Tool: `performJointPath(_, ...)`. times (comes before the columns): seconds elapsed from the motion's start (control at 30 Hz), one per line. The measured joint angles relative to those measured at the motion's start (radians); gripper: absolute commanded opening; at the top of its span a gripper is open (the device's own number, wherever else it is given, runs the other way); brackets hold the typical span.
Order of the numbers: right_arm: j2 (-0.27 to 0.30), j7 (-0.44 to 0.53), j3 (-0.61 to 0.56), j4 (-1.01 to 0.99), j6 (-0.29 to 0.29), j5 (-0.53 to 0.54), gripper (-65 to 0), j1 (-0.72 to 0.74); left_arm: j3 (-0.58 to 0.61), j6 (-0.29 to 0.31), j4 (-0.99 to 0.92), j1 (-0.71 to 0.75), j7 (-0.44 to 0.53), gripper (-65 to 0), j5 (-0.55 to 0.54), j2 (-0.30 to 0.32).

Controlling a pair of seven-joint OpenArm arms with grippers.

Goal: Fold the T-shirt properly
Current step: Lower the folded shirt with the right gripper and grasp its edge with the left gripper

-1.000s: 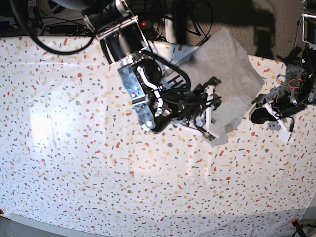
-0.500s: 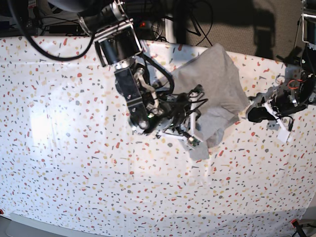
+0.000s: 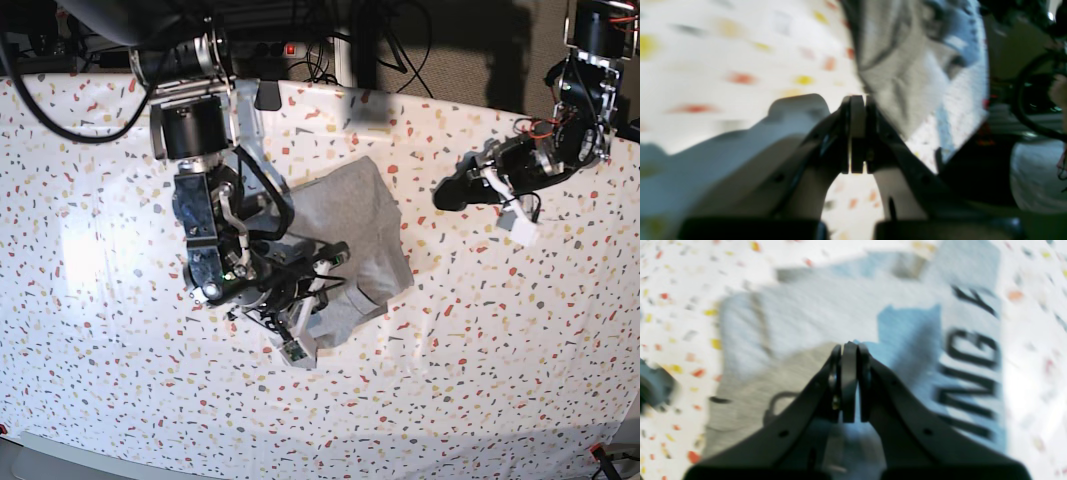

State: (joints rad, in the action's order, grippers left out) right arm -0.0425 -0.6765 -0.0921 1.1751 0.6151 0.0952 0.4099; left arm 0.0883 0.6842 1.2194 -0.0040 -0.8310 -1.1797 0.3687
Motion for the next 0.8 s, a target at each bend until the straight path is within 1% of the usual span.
performJointPath(0.07,-0.032,0.018,0.000,-0.002,-0.034,-0.014,-65.0,0.000,0.031,0.001,0.009,0.002,-0.007,-65.0,0.002,-0.017)
performJointPath(0.17,-0.072,0.031,0.000,-0.002,-0.036,-0.048,-65.0,0.000,0.079,0.000,0.026,-0.002,-0.010,-65.0,0.000,-0.032)
performJointPath(0.23,-0.080,0.029,0.000,-0.002,-0.043,-0.048,-65.0,0.005,0.111,0.000,0.037,-0.001,-0.011,-65.0,0.000,-0.051)
performJointPath(0.3,-0.077,-0.001,-0.001,-0.002,-0.044,-0.049,-65.0,0.019,0.142,0.000,0.045,-0.001,-0.010,-65.0,0.000,-0.077)
performJointPath(0.37,-0.059,-0.042,0.000,-0.002,-0.053,-0.049,-65.0,0.042,0.165,0.004,0.048,-0.002,-0.005,-65.0,0.016,-0.107)
performJointPath(0.43,-0.036,-0.082,0.000,-0.002,-0.055,-0.052,-65.0,0.062,0.177,0.003,0.049,-0.002,0.025,-65.0,0.056,-0.130)
performJointPath(0.53,0.004,-0.131,0.000,-0.002,-0.055,-0.048,-65.0,0.070,0.182,0.004,0.050,-0.002,0.045,-65.0,0.096,-0.150)
performJointPath(0.6,0.029,-0.167,0.000,-0.002,-0.055,-0.048,-65.0,0.066,0.182,0.005,0.050,-0.004,0.050,-65.0,0.130,-0.152)
performJointPath(0.63,0.043,-0.179,0.000,-0.002,-0.057,-0.048,-65.0,0.062,0.182,0.005,0.050,-0.003,0.073,-65.0,0.154,-0.153)
performJointPath(0.67,0.057,-0.186,0.000,-0.001,-0.058,-0.037,-65.0,0.054,0.185,0.004,0.050,-0.003,0.097,-65.0,0.200,-0.153)
performJointPath(0.7,0.071,-0.189,0.000,-0.001,-0.058,-0.031,-65.0,0.043,0.186,-0.027,0.051,-0.003,0.115,-65.0,0.245,-0.153)
performJointPath(0.73,0.083,-0.197,0.000,-0.001,-0.058,-0.013,-65.0,0.033,0.187,-0.041,0.051,-0.004,0.129,-65.0,0.310,-0.153)
performJointPath(0.8,0.097,-0.197,0.000,0.003,-0.058,-0.012,-65.0,0.010,0.188,-0.081,0.052,0.002,0.195,-65.0,0.404,-0.157)
